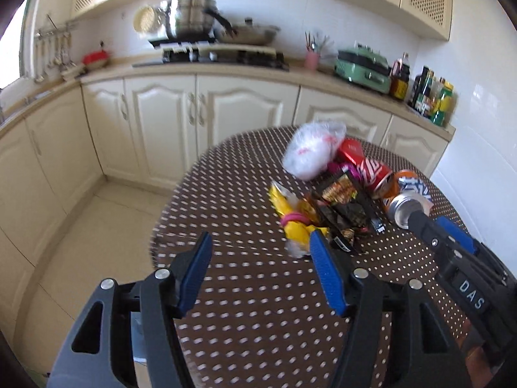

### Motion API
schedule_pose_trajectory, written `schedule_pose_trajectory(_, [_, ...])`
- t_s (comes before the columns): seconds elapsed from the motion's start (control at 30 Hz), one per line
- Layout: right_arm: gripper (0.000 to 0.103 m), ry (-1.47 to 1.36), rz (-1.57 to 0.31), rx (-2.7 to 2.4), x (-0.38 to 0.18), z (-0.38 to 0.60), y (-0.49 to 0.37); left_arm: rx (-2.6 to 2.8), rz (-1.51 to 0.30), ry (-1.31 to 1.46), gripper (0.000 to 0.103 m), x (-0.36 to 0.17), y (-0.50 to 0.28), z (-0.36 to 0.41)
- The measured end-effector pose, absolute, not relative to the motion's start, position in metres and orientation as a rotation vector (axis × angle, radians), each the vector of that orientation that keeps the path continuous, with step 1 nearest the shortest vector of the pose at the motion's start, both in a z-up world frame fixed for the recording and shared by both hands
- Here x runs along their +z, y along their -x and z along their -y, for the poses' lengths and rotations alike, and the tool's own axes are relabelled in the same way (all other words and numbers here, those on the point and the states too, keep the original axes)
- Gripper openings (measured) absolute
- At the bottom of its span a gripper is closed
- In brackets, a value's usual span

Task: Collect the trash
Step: 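Move the left tool back to the table and grasp the yellow packet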

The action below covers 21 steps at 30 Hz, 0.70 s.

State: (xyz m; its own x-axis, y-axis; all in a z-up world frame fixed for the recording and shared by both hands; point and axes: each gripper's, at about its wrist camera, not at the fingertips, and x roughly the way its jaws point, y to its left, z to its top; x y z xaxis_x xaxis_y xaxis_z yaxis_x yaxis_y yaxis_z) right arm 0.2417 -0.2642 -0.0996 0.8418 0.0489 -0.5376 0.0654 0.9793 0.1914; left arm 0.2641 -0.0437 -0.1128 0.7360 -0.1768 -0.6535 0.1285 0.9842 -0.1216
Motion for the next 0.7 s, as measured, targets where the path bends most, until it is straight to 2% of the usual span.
schedule_pose_trajectory(0.43, [0.062, -0.179, -0.714, 0.023, -0.126, 0.266, -0.283, -0.225, -0.868, 0.173, 0.061, -0.157, -0.321, 0.069])
schedule_pose_trajectory(0.5, [0.062, -0.148, -0.733, 0.033, -0.128, 0.261, -0.29, -0.247, -0.869, 0.197, 0.053, -0.16, -0.323, 0.07])
schedule_pose_trajectory(0.57, [0.062, -0.128, -0.746, 0.037, -0.128, 0.256, -0.297, -0.279, -0.865, 0.219, 0.035, -0.16, -0.324, 0.07])
schedule_pose_trajectory(0.6, [0.062, -0.122, -0.751, 0.039, -0.129, 0.255, -0.301, -0.292, -0.865, 0.226, 0.03, -0.159, -0.323, 0.07])
schedule_pose_trajectory(0.63, [0.062, -0.113, -0.759, 0.044, -0.13, 0.254, -0.305, -0.311, -0.861, 0.23, 0.019, -0.158, -0.322, 0.071])
schedule_pose_trajectory(0.7, [0.062, -0.09, -0.777, 0.059, -0.131, 0.249, -0.313, -0.295, -0.842, 0.202, 0.018, -0.155, -0.318, 0.073])
